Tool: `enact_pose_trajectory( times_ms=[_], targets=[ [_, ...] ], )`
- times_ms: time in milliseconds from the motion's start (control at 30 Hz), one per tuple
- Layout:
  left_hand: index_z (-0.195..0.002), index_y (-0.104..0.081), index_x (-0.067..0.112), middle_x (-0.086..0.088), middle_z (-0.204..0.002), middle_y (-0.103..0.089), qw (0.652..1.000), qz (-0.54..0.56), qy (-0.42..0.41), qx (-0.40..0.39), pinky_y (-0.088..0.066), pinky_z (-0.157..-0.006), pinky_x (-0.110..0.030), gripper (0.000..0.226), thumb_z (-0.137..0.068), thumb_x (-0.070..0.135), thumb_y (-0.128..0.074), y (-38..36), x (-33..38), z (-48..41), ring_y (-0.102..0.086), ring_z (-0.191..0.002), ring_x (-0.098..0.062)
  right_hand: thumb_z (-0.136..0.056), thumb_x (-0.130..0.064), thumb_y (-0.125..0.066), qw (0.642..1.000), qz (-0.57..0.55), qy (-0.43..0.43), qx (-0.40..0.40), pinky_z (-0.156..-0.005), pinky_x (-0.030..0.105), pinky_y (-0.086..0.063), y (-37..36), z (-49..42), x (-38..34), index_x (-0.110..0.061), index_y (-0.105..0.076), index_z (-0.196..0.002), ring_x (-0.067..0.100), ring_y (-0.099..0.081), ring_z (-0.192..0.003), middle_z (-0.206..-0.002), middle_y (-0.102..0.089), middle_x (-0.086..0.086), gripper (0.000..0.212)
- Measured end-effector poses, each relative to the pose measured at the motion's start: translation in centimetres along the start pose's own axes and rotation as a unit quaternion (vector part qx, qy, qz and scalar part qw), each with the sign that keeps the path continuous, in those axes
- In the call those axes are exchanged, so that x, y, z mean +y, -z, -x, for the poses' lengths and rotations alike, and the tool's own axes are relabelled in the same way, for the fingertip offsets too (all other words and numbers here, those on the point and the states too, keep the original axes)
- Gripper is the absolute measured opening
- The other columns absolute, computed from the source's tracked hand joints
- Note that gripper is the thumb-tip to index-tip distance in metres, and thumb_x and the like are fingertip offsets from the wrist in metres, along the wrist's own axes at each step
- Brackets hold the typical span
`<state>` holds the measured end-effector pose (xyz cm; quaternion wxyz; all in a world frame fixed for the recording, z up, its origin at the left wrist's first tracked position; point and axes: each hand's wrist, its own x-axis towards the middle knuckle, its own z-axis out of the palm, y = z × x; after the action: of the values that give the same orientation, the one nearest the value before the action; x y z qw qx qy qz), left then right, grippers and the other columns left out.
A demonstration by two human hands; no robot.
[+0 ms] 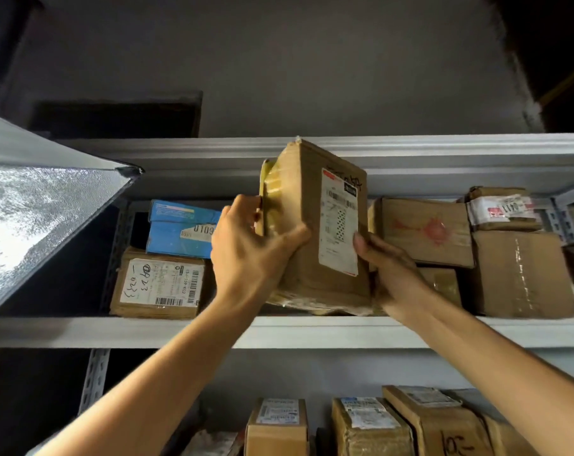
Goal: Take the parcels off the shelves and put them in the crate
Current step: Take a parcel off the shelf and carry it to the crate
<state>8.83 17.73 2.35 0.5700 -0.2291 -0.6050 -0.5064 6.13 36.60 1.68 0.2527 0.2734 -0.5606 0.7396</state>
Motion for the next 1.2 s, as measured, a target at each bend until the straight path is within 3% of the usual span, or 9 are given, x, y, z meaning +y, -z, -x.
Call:
enact_pose_trajectory(
  times_ms=[67,167,300,467,533,667,800,1033,1200],
  targets=[
    [-0.097,-0.066,0.024,0.008,-0.091,-0.069,0.994,0.078,0.081,-0.005,-0.045,-0.055,-0.011,0.049,-0.060,0.052,-0.079,0.4,-0.6,-1.7,-0.062,-0.070,0.005,-0.075,-0.039,-0.074,0.990,0.129,0.063,0.007,-0.070,0.032,-0.059,-0.4,0.5,-1.1,-0.028,-0.073,-0.096,0.016,-0.071,-0.084,-0.095,-0.075,-0.002,0.024],
    [-0.097,-0.069,0.011,-0.002,-0.076,-0.072,0.927,0.241,0.281,-0.059,-0.048,-0.045,-0.024,0.044,-0.068,0.043,-0.080,1.4,-1.5,-3.4,-0.067,-0.056,-0.011,-0.081,-0.043,-0.071,0.949,0.243,0.192,-0.061,-0.059,0.005,-0.047,-1.2,2.2,-3.2,-0.029,-0.073,-0.099,-0.004,-0.068,-0.079,-0.090,-0.074,-0.017,0.023],
    [-0.102,-0.068,0.017,-0.006,-0.095,-0.070,0.857,0.320,0.386,-0.121,-0.058,-0.064,-0.038,0.043,-0.073,0.048,-0.076,1.9,-2.3,-3.9,-0.071,-0.081,-0.022,-0.067,-0.042,-0.083,0.923,0.288,0.242,-0.082,-0.074,0.019,-0.052,-1.6,3.5,-4.7,-0.022,-0.071,-0.089,0.004,-0.068,-0.089,-0.091,-0.075,-0.010,0.031],
    [-0.088,-0.080,0.021,-0.007,-0.099,-0.075,0.855,0.391,0.287,-0.183,-0.060,-0.066,-0.041,0.057,-0.066,0.071,-0.065,2.3,-1.4,-3.3,-0.073,-0.088,-0.023,-0.063,-0.055,-0.078,0.904,0.321,0.273,-0.071,-0.074,0.012,-0.051,-3.4,2.8,-6.4,-0.025,-0.071,-0.096,0.001,-0.063,-0.094,-0.100,-0.070,-0.006,0.045],
    [-0.098,-0.078,0.019,-0.005,-0.103,-0.074,0.879,0.378,0.219,-0.191,-0.059,-0.065,-0.038,0.054,-0.065,0.062,-0.070,2.4,-0.3,-3.2,-0.073,-0.089,-0.020,-0.066,-0.060,-0.071,0.900,0.335,0.269,-0.075,-0.080,0.014,-0.049,-4.1,1.9,-8.0,-0.031,-0.071,-0.103,-0.004,-0.061,-0.094,-0.098,-0.068,-0.013,0.047],
    [-0.092,-0.076,0.010,-0.001,-0.083,-0.076,0.956,0.233,0.137,-0.114,-0.056,-0.050,-0.028,0.052,-0.057,0.048,-0.085,2.4,2.2,-4.1,-0.073,-0.070,-0.015,-0.064,-0.069,-0.062,0.918,0.326,0.220,-0.052,-0.103,0.042,-0.040,-4.0,0.8,-9.1,-0.037,-0.072,-0.105,0.020,-0.057,-0.113,-0.113,-0.068,-0.002,0.053],
    [-0.097,-0.077,0.019,0.002,-0.086,-0.076,0.972,0.176,0.062,-0.145,-0.055,-0.053,-0.023,0.044,-0.063,0.045,-0.084,3.1,2.9,-3.7,-0.074,-0.075,-0.014,-0.066,-0.061,-0.066,0.942,0.271,0.192,-0.038,-0.099,0.039,-0.044,-2.9,1.3,-7.2,-0.036,-0.072,-0.106,0.009,-0.062,-0.106,-0.109,-0.070,-0.012,0.048],
    [-0.109,-0.073,0.028,0.009,-0.099,-0.075,0.979,0.161,0.033,-0.124,-0.058,-0.065,-0.024,0.056,-0.059,0.046,-0.087,5.3,-0.5,-0.2,-0.072,-0.091,-0.011,-0.061,-0.046,-0.079,0.968,0.192,0.162,-0.024,-0.085,0.033,-0.052,-2.8,3.0,-2.5,-0.018,-0.071,-0.102,0.008,-0.070,-0.090,-0.096,-0.075,-0.006,0.050],
    [-0.102,-0.075,0.034,0.009,-0.093,-0.076,0.979,0.156,0.046,-0.123,-0.059,-0.072,-0.028,0.047,-0.057,0.040,-0.088,5.5,-3.1,2.4,-0.073,-0.087,-0.012,-0.046,-0.061,-0.080,0.972,0.206,0.112,0.011,-0.095,0.042,-0.049,-2.1,4.2,1.0,-0.022,-0.070,-0.107,0.015,-0.066,-0.102,-0.105,-0.072,-0.005,0.074]
  ],
)
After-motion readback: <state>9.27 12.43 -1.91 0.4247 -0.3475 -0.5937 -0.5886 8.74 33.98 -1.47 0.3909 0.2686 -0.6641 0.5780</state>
